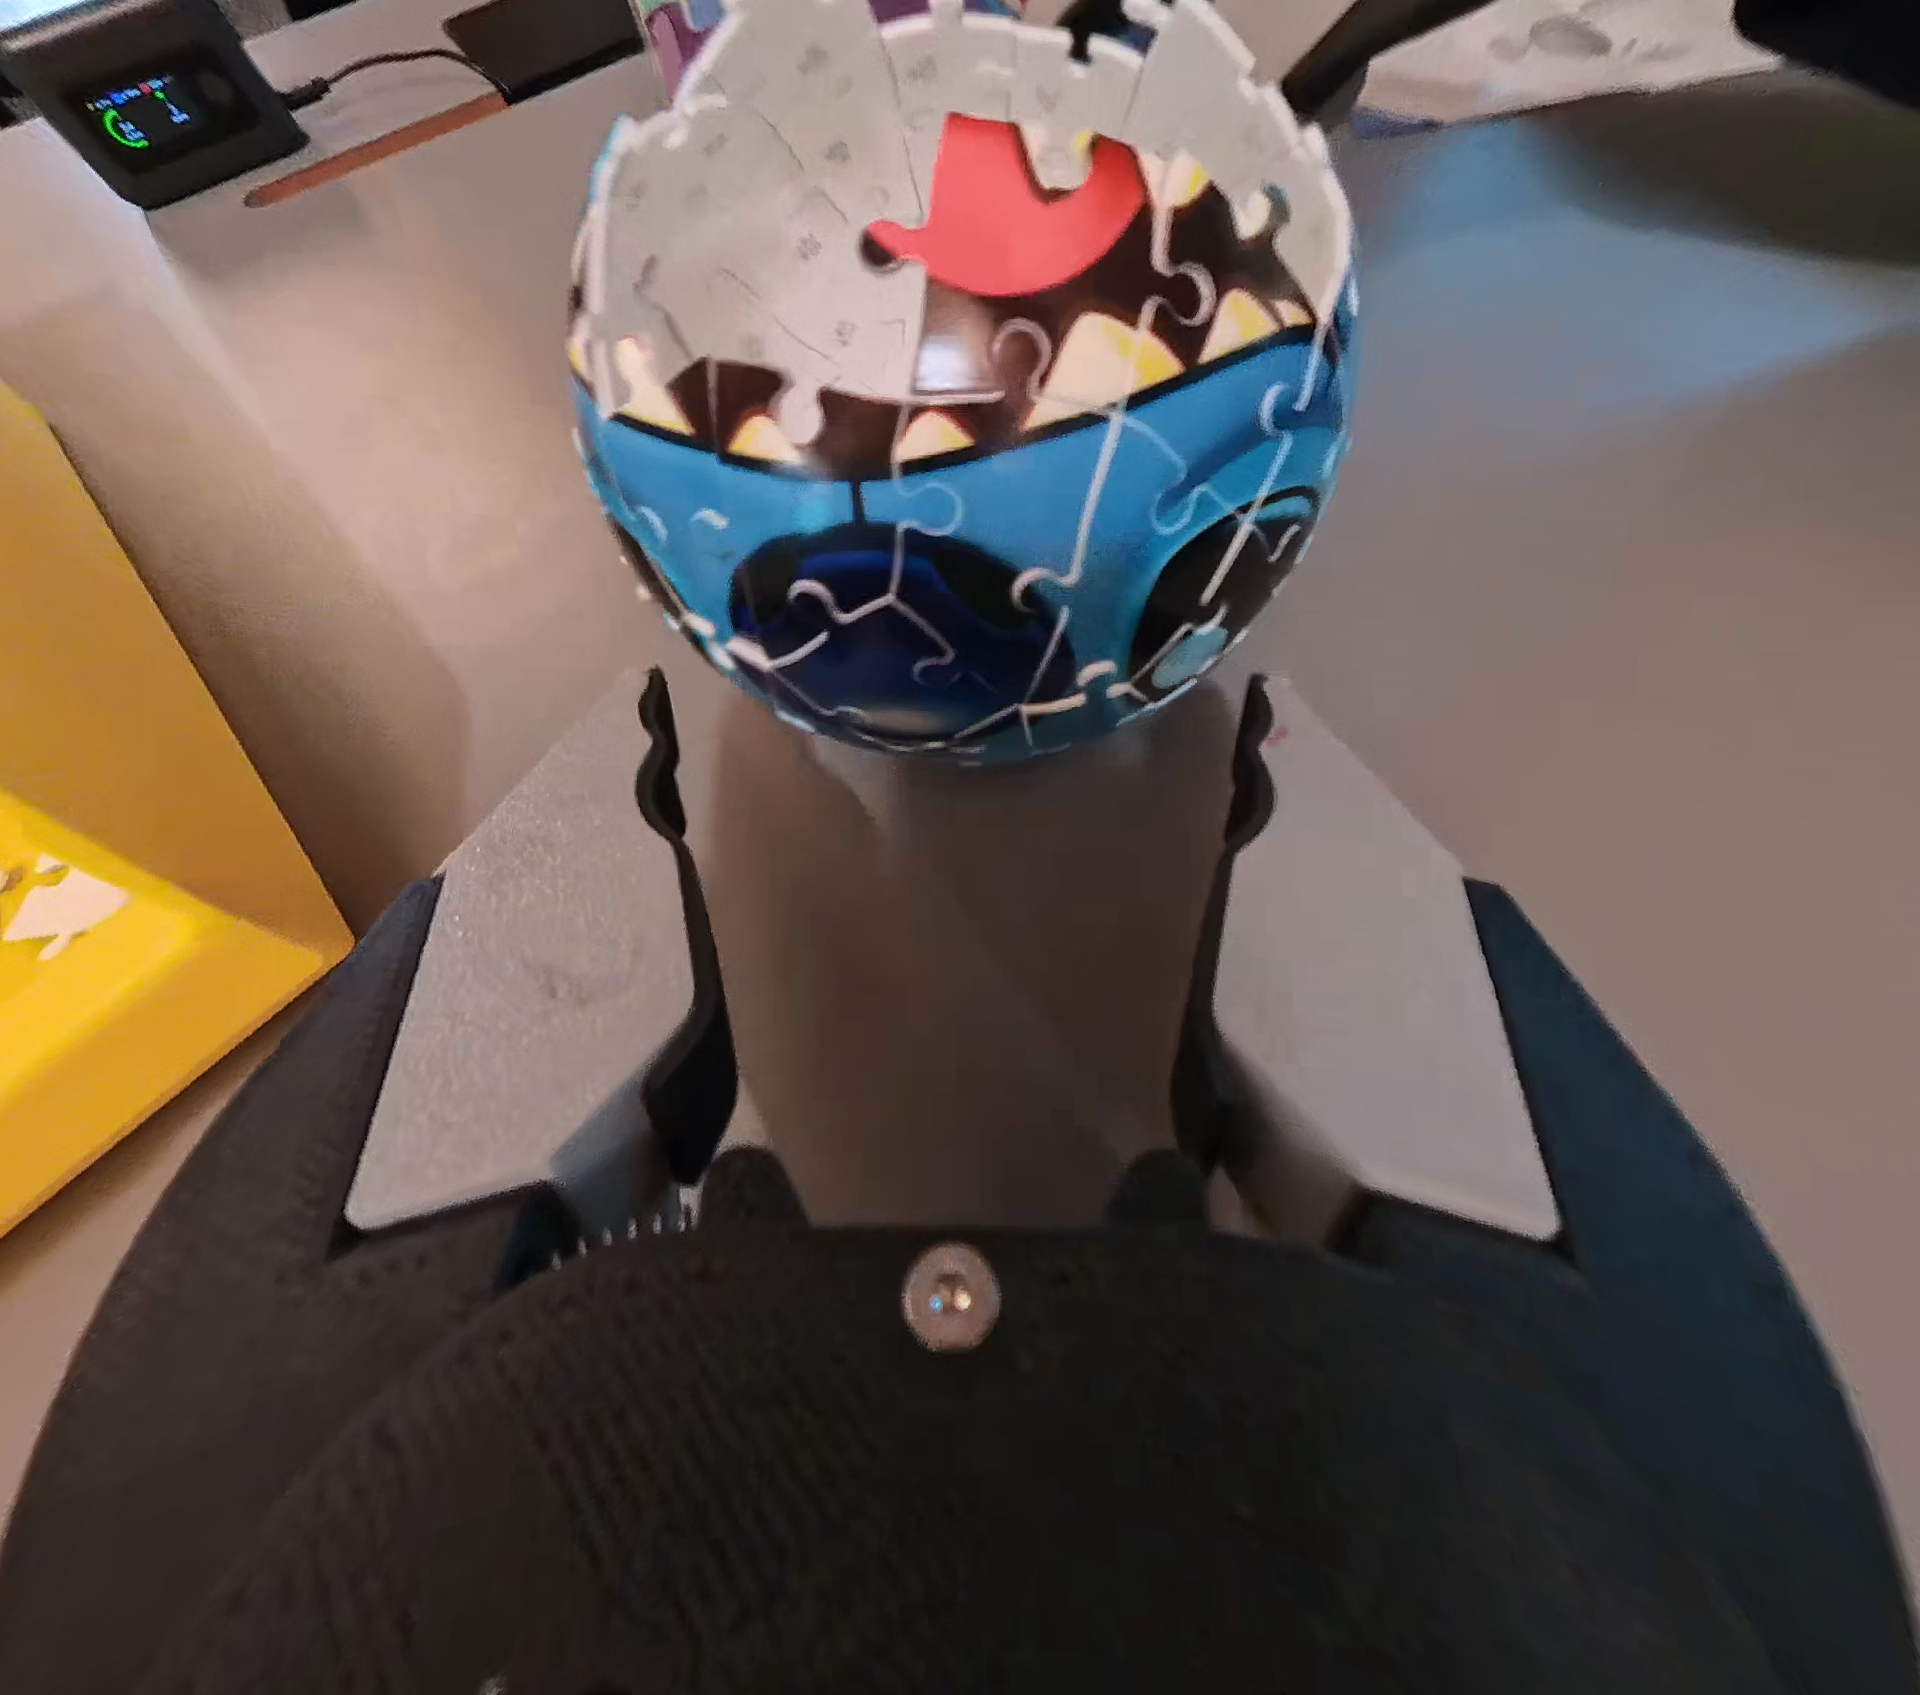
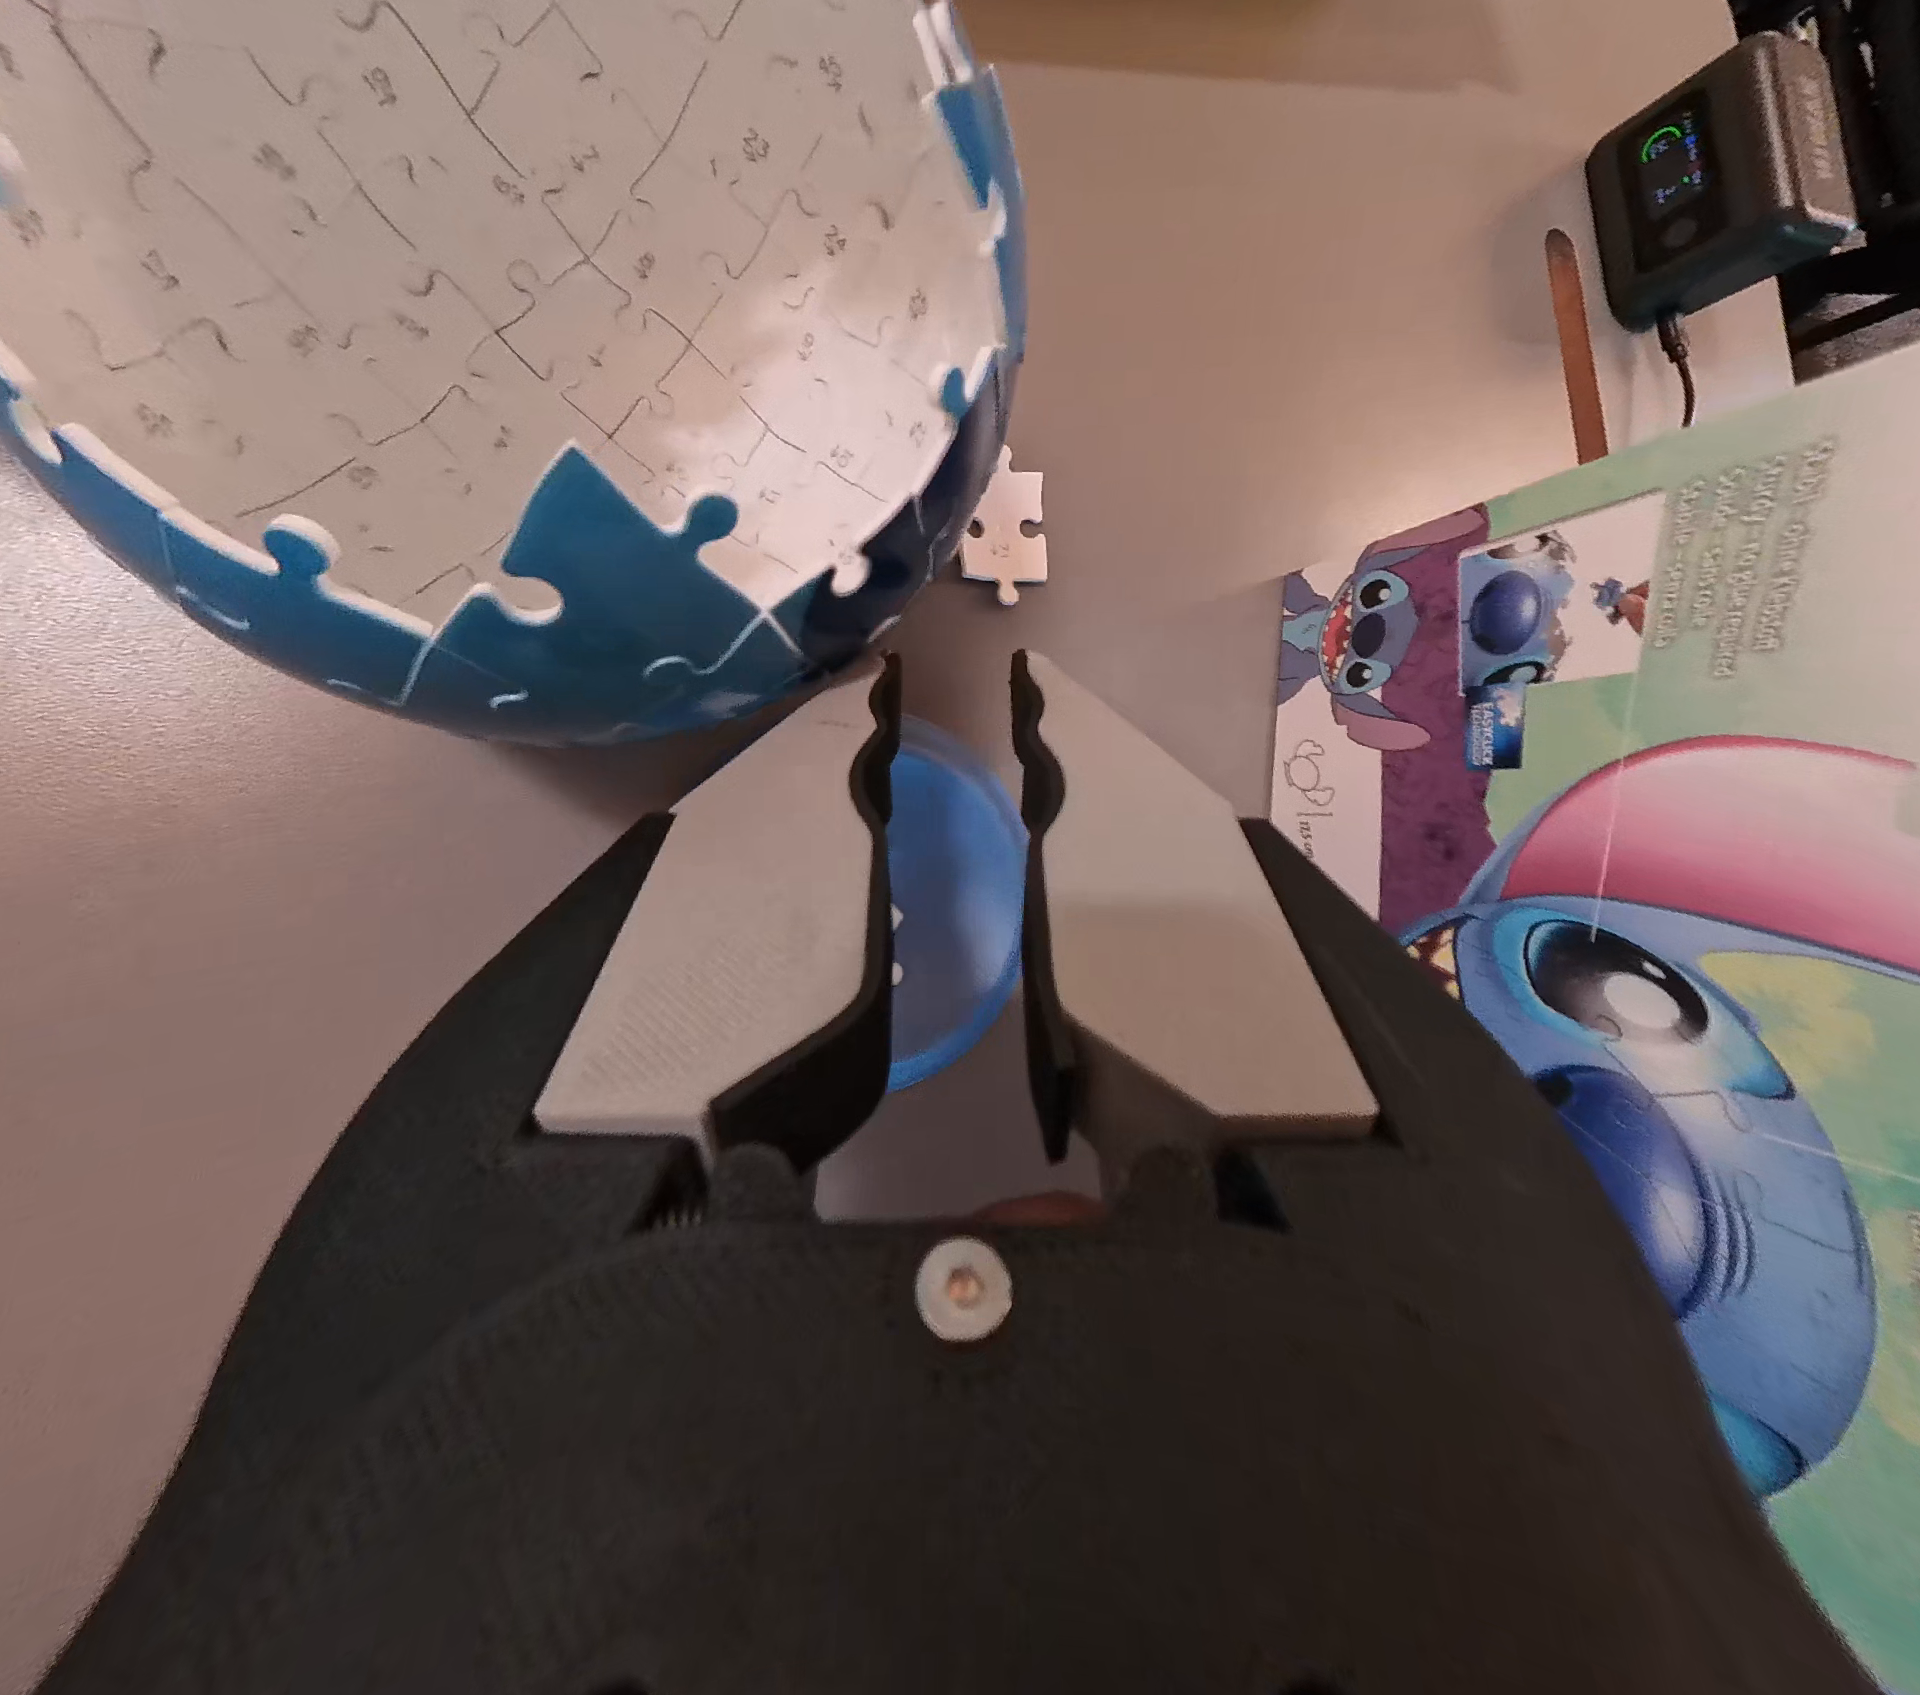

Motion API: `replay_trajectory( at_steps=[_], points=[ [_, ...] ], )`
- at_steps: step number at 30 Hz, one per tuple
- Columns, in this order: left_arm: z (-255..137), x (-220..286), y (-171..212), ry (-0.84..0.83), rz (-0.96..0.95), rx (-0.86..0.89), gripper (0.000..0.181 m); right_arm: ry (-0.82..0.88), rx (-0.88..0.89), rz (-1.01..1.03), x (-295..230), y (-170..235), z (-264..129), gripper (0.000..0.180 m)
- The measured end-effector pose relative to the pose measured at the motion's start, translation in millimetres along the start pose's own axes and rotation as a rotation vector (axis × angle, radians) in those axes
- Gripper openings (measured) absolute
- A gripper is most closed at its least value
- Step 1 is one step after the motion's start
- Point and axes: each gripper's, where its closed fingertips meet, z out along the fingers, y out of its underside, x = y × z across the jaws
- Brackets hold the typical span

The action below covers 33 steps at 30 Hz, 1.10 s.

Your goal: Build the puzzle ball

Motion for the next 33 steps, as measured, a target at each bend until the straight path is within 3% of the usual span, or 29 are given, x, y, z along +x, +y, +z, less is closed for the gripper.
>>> replay_trajectory(
  at_steps=[11, 21, 31, 33],
  points=[
    [6, 2, 6, -0.023, 0.037, -0.052, 0.106, -0.007, -0.016, -0.064, -12, -1, 4, 0.010],
    [13, 10, 32, 0.022, 0.085, -0.230, 0.148, -0.026, 0.040, -0.155, -30, -18, -3, 0.000],
    [5, 11, 22, 0.091, 0.078, -0.168, 0.137, -0.058, 0.002, -0.252, -68, -15, -15, 0.000],
    [2, 14, 19, 0.115, 0.086, -0.166, 0.137, -0.059, -0.025, -0.275, -77, -10, -15, 0.008]
  ],
)
